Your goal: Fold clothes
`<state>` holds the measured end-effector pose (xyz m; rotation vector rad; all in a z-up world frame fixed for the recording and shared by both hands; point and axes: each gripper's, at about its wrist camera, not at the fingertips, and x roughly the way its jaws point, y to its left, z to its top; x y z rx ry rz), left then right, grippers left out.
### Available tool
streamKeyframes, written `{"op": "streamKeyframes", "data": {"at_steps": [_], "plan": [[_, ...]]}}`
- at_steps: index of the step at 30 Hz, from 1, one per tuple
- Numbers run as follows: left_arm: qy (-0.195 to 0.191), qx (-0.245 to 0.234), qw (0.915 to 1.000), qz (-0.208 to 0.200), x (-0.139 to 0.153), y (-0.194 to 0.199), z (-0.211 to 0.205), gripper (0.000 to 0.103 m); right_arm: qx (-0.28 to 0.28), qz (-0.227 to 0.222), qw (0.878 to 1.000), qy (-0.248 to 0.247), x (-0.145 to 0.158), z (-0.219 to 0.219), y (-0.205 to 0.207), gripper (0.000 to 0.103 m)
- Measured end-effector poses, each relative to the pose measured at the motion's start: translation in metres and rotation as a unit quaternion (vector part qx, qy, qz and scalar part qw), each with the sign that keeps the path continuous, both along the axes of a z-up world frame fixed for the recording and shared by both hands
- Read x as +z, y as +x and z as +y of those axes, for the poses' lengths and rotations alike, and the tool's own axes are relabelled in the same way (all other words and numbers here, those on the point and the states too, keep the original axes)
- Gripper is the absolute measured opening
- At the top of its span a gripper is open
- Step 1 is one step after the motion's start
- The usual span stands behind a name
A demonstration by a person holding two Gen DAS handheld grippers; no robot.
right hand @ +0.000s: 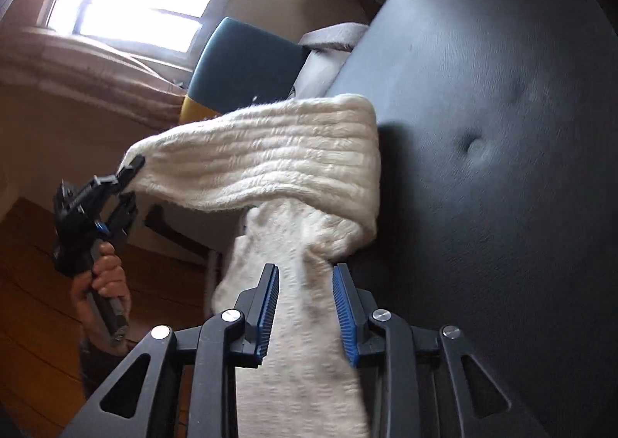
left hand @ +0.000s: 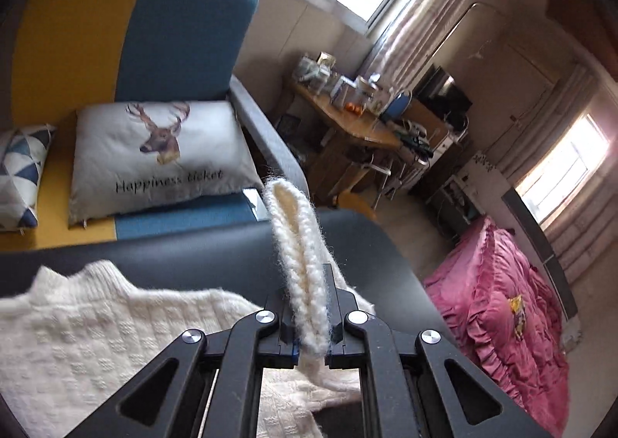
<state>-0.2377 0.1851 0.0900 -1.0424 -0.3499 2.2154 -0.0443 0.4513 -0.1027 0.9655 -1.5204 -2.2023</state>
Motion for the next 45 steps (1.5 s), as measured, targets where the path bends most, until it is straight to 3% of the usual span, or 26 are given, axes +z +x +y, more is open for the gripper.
{"op": "streamKeyframes", "data": {"at_steps": [2,4,6,7,9,14,20,23,27,34,36,38,42,43,45], "plan": [[0.007,0.016,0.9997,0.017,0.022,-0.003,-0.022,0.008,0.003,0.009,0.998,-0.062,-0.007,-0.011,-0.004,0.034],[0.012,0.030,0.9990,0.032,0.041,-0.005,-0.044,0.008,-0.001,0.015,0.991,-0.130,-0.015,-0.022,-0.010,0.043],[0.014,0.042,0.9983,0.039,0.049,-0.003,-0.065,0.008,-0.014,0.014,0.981,-0.194,-0.024,-0.035,-0.018,0.064],[0.015,0.048,0.9978,0.043,0.054,-0.002,-0.075,0.008,-0.021,0.014,0.976,-0.218,-0.028,-0.042,-0.022,0.069],[0.016,0.057,0.9971,0.048,0.057,0.003,-0.093,0.008,-0.026,0.008,0.970,-0.242,-0.032,-0.056,-0.032,0.086],[0.031,0.081,0.9946,0.057,0.058,0.017,-0.140,0.008,-0.031,-0.020,0.965,-0.259,-0.041,-0.092,-0.061,0.086],[0.067,0.119,0.9877,0.075,0.056,0.037,-0.208,0.008,-0.082,-0.034,0.970,-0.226,-0.047,-0.100,-0.089,0.086],[0.055,0.143,0.9859,0.067,0.038,0.047,-0.242,0.008,-0.094,-0.032,0.975,-0.201,-0.041,-0.096,-0.097,0.086],[0.029,0.178,0.9835,0.010,-0.026,0.052,-0.286,0.008,-0.086,-0.036,0.982,-0.162,-0.034,-0.098,-0.105,0.086],[-0.009,0.217,0.9684,-0.122,-0.158,0.060,-0.330,0.008,-0.057,-0.041,0.994,-0.088,-0.028,-0.110,-0.110,0.083],[0.012,0.211,0.9634,-0.165,-0.184,0.062,-0.339,0.008,-0.042,-0.048,0.996,-0.055,-0.024,-0.116,-0.114,0.083],[0.049,0.218,0.9532,-0.203,-0.201,0.064,-0.351,0.009,-0.024,-0.057,0.998,-0.015,-0.019,-0.124,-0.122,0.083],[0.132,0.216,0.9353,-0.247,-0.214,0.059,-0.367,0.014,0.005,-0.060,0.996,0.065,-0.008,-0.142,-0.134,0.083],[0.135,0.215,0.9355,-0.246,-0.212,0.057,-0.367,0.014,0.008,-0.054,0.995,0.082,-0.005,-0.145,-0.136,0.083],[0.104,0.210,0.9481,-0.215,-0.199,0.054,-0.359,0.012,0.011,-0.032,0.993,0.117,0.005,-0.147,-0.134,0.072]]}}
